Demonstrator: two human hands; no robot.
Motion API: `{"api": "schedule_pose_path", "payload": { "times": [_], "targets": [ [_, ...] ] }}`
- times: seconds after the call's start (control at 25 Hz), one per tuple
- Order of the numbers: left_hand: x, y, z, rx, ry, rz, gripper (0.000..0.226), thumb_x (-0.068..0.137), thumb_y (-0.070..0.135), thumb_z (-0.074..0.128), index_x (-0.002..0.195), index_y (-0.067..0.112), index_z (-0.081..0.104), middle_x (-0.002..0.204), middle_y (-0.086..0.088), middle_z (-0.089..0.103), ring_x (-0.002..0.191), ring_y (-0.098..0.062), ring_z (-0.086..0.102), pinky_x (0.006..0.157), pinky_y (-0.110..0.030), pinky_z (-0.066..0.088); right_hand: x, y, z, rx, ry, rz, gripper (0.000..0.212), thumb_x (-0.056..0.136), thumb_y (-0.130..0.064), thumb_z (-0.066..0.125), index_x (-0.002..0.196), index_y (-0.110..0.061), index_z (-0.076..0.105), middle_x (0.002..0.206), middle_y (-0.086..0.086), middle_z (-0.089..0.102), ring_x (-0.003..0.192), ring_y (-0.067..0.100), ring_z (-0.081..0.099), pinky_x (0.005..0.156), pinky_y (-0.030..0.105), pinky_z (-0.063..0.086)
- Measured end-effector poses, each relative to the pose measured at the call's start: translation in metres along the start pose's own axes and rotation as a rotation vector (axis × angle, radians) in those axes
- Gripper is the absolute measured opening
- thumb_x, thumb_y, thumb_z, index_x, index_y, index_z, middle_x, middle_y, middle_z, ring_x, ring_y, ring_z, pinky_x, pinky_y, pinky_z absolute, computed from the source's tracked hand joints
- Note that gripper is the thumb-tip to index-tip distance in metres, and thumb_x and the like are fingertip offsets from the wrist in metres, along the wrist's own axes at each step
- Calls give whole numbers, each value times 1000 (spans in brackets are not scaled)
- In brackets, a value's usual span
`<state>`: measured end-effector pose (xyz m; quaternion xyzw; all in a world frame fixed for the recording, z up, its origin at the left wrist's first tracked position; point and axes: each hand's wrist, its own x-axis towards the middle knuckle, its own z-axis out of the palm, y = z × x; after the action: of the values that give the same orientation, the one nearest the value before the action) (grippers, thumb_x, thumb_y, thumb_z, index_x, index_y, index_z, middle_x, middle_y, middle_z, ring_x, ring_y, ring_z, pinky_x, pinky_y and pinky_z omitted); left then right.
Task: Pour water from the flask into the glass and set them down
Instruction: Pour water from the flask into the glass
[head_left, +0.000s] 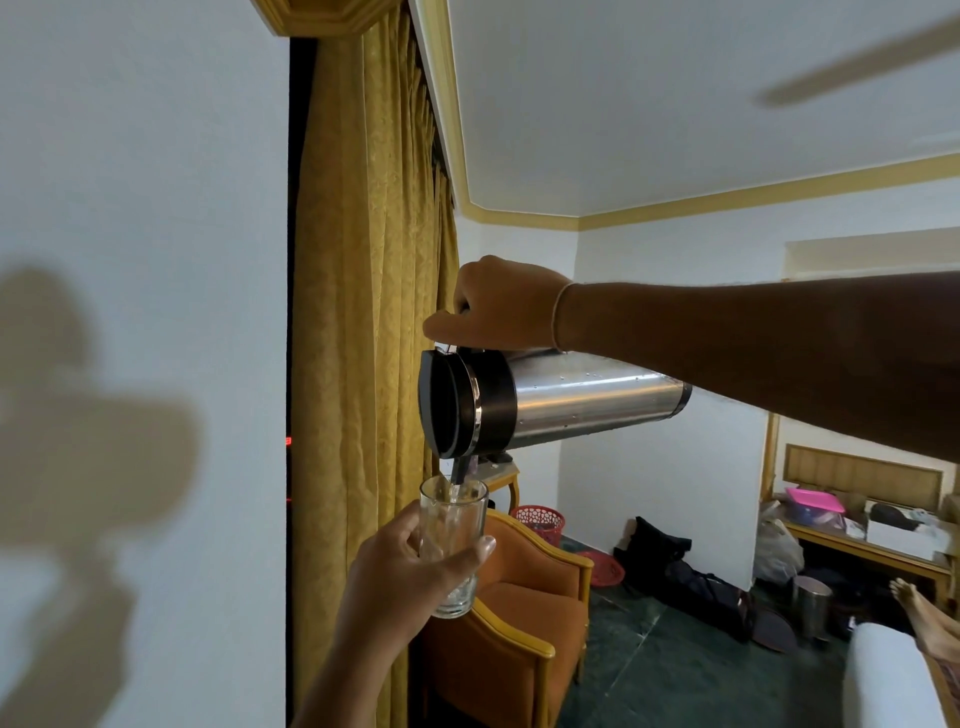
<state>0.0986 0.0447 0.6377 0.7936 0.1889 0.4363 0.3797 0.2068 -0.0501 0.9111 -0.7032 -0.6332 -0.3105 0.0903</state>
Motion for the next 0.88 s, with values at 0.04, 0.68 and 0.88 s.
{"api": "schedule_pose_path", "payload": {
  "times": [0.04, 0.68, 0.88],
  "targets": [
    [0, 0, 1, 5, -1, 2, 58, 47, 101, 68, 99, 78, 56, 87, 23, 75, 77, 12, 74, 52, -12, 55, 1, 0, -2, 4, 2, -4, 53, 73, -66, 40, 48, -20, 35, 41, -10, 29, 37, 9, 23, 47, 24, 28],
    [0, -10, 10, 5, -15, -61, 62, 53, 91, 76, 92, 43, 67, 90, 12, 79, 72, 3, 75, 54, -11, 52, -4, 0, -15, 20, 13, -8, 54, 67, -70, 34, 47, -20, 36, 41, -10, 29, 39, 10, 23, 49, 26, 30],
    [-3, -9, 12, 3, -22, -49, 71, 55, 89, 78, 108, 42, 73, 94, 18, 83, 82, 8, 77, 64, -15, 58, -7, 0, -14, 25, 4, 1, 56, 65, -71, 32, 47, -19, 40, 40, -9, 32, 41, 11, 28, 52, 28, 34]
  ]
}}
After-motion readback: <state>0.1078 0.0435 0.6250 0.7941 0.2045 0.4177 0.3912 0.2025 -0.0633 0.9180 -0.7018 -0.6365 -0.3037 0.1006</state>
